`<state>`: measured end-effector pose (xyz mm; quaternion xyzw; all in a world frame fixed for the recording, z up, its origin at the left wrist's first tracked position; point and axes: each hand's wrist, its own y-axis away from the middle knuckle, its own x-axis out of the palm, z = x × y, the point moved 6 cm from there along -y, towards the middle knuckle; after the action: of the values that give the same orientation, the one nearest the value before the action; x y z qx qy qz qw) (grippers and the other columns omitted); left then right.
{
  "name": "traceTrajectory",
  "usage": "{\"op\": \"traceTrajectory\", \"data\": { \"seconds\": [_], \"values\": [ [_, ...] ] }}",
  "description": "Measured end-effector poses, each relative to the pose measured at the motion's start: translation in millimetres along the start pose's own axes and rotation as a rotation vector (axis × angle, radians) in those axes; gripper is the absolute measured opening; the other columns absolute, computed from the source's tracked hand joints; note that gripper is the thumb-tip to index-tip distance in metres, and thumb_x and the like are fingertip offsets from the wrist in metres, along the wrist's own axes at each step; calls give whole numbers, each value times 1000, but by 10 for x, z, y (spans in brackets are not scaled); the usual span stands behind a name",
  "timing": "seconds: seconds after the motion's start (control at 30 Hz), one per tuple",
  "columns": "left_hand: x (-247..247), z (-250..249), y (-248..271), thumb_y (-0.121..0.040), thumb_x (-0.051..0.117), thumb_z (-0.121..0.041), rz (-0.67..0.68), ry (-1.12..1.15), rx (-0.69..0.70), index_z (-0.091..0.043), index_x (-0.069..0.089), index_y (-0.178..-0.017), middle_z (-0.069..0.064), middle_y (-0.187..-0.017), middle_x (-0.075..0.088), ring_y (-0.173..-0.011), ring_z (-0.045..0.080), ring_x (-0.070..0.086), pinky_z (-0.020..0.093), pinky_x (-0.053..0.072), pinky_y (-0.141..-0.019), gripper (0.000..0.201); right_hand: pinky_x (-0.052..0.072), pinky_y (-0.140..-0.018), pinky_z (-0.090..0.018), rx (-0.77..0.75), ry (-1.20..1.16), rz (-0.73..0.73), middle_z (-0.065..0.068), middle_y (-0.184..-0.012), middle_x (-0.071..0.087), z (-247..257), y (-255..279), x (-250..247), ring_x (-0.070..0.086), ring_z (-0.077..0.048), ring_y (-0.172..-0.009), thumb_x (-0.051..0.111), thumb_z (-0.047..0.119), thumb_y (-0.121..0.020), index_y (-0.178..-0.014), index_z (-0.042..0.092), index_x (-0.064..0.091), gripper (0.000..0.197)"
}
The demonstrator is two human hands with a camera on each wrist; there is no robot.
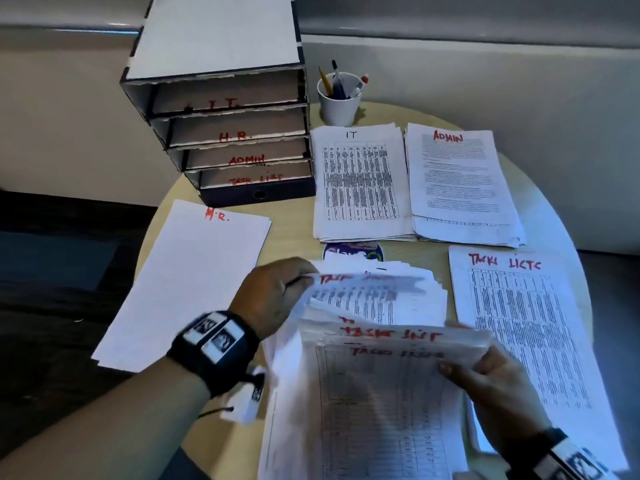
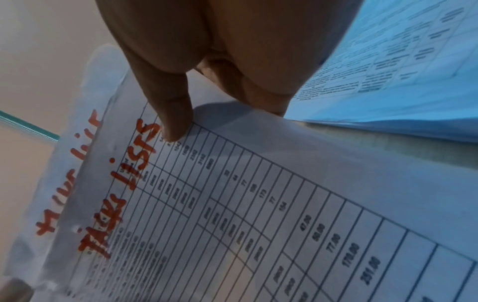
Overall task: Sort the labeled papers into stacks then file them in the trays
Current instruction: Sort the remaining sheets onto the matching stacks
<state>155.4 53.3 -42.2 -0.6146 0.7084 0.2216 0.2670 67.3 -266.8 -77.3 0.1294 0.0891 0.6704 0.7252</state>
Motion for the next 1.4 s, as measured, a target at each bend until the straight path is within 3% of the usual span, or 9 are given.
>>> {"op": "traceTrajectory", "data": {
  "seconds": [0.13,0.23,0.3,0.43,0.57,0.63,0.77,1.13,1.4],
  "values": [
    [-143,-46,410,-90,65,-38,-78,63,101,-26,73,-96,-24,-93,69,-91,-8,64,9,47,-80,16,50,-69,-17,-120,337,26,-2,-86,73,72,98,-2,69,-15,-79,88,44,-54,-69,16,76,35],
    [-173,-118,517,-92,57,-50,-69,47,135,-25,73,-91,-15,-85,69,-82,3,65,22,51,-71,30,51,-85,-15,-96,224,23,-1,-122,67,10,82,13,67,-8,-106,83,4,-62,-67,2,76,9],
    [-193,-183,512,-95,51,-56,-93,2,166,-23,71,-87,-12,-79,66,-76,7,62,27,50,-67,40,50,-87,-13,-116,258,25,11,-130,63,90,61,85,63,-2,-112,79,0,-62,-68,3,76,7],
    [-191,-247,345,-99,40,-56,-78,-88,186,-21,62,-80,-9,-73,58,-69,10,56,30,46,-63,46,46,-68,-4,-157,496,39,32,-95,69,259,-51,251,64,12,-80,86,21,-65,-70,32,75,17],
    [-123,-60,132,-99,57,-30,-33,245,-104,-22,60,-90,-4,-82,62,-76,7,59,23,49,-71,13,46,-59,-5,-116,379,-89,3,-76,76,278,-215,240,64,5,-63,79,-4,-72,-83,17,76,23],
    [-42,76,107,-95,62,-4,-25,477,-270,-23,63,-101,-3,-84,65,-81,9,61,28,53,-81,20,48,-59,-7,-71,332,-99,3,-75,75,266,-257,228,66,3,-63,78,-4,-73,-81,14,76,20],
    [95,303,156,-86,59,14,-81,581,-450,-3,67,-95,7,-77,66,-73,19,58,32,51,-71,21,54,-62,-16,-16,279,-126,6,-71,75,224,-279,169,69,-7,-65,79,-2,-73,-76,16,74,19],
    [47,353,97,-79,78,1,-267,553,-475,-7,66,-81,-8,-57,60,-50,3,52,14,46,-54,16,54,-64,-20,12,219,-185,7,-74,76,236,-332,250,73,-15,-76,77,0,-77,-86,17,75,19],
    [111,525,138,-87,68,-32,-228,560,-576,3,62,-88,5,-73,55,-68,14,45,28,38,-63,35,47,-55,-7,-48,239,-3,5,-61,71,332,-157,182,63,0,-54,73,-20,-66,-65,3,71,24]
  ]
}}
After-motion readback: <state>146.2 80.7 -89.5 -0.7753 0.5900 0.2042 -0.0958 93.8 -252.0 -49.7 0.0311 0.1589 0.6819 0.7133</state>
